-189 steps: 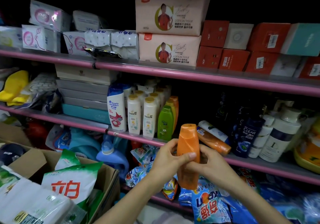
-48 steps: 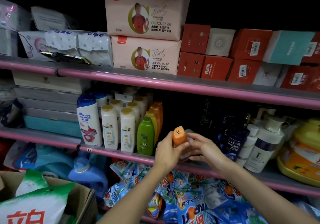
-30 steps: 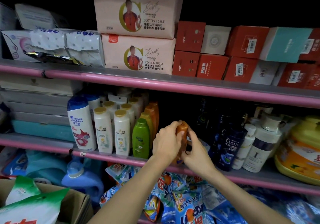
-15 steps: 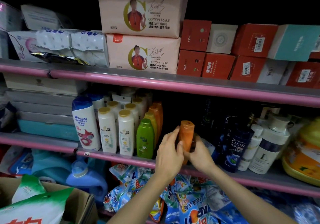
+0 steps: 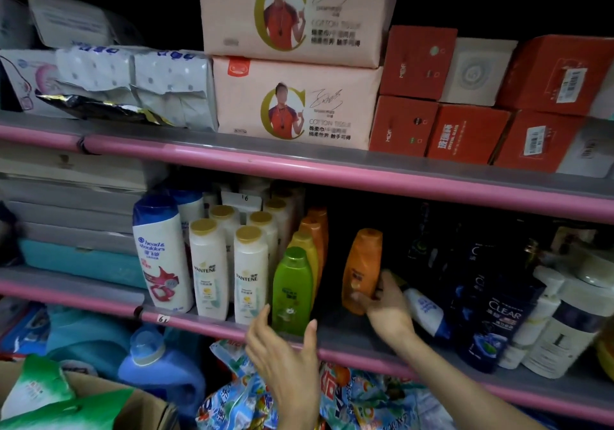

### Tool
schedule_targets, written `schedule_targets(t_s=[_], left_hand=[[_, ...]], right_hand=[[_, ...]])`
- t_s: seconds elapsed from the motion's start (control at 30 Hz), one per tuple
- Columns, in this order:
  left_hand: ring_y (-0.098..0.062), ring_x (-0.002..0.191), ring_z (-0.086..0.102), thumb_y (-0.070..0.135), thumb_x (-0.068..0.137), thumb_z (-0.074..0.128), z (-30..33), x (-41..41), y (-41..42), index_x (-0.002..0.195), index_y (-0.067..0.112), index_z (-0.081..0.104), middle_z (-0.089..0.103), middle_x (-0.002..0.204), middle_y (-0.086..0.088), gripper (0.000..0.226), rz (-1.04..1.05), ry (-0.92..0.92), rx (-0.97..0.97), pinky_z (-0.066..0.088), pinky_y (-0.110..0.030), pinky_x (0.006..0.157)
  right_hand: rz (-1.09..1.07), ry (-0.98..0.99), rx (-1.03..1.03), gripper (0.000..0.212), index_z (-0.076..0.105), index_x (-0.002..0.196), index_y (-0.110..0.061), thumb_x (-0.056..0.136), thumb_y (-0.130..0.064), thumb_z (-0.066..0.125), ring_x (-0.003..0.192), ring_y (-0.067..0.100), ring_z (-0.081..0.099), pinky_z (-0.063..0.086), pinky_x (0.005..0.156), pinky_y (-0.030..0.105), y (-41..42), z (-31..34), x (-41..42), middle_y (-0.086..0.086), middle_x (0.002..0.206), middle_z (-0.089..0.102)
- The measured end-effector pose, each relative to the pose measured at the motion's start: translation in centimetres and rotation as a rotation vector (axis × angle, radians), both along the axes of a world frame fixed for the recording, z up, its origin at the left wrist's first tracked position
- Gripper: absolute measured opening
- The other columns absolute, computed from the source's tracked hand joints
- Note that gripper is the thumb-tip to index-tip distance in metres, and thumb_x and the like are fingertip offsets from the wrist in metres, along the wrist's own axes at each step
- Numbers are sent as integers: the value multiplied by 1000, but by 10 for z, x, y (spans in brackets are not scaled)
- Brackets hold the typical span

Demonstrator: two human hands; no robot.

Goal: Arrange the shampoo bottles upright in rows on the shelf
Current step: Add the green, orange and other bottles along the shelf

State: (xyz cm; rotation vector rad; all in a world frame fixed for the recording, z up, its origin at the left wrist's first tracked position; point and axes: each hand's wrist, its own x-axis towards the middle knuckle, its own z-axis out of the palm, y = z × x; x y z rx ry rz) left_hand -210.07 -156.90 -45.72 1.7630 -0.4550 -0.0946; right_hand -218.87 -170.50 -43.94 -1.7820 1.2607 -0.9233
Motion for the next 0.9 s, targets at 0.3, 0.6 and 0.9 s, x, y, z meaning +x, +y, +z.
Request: schedule_targets(t_s=[0.3, 0.6, 0.9], left_hand=[[-29, 118, 38, 37, 59, 86, -16, 2, -20, 129, 14, 48, 51, 128, -10, 82, 103, -101, 108, 30, -49, 93], [-38, 110, 41, 15, 46, 93, -28, 6, -31, 123, 8, 55, 56, 120, -16, 87, 128, -112, 62, 38, -55, 87], [-31, 102, 39, 15, 39, 95, -36, 7, -32, 118, 7, 58, 60, 115, -18, 88, 131, -153, 35, 41, -55, 81]], right_hand=[[-28, 153, -88, 27, 50, 113, -4, 90, -12, 60, 87, 22, 59, 37, 69, 23, -56, 4, 48, 11, 100, 62], [-24, 80, -48, 12, 57, 104, -1, 93, -5, 52, 85, 23, 57, 44, 70, 19, -86, -23, 81, 15, 97, 62], [18, -63, -25, 30, 56, 122, -2, 93, -8, 56, 115, 37, 57, 43, 101, 49, -96, -37, 99, 22, 123, 61]])
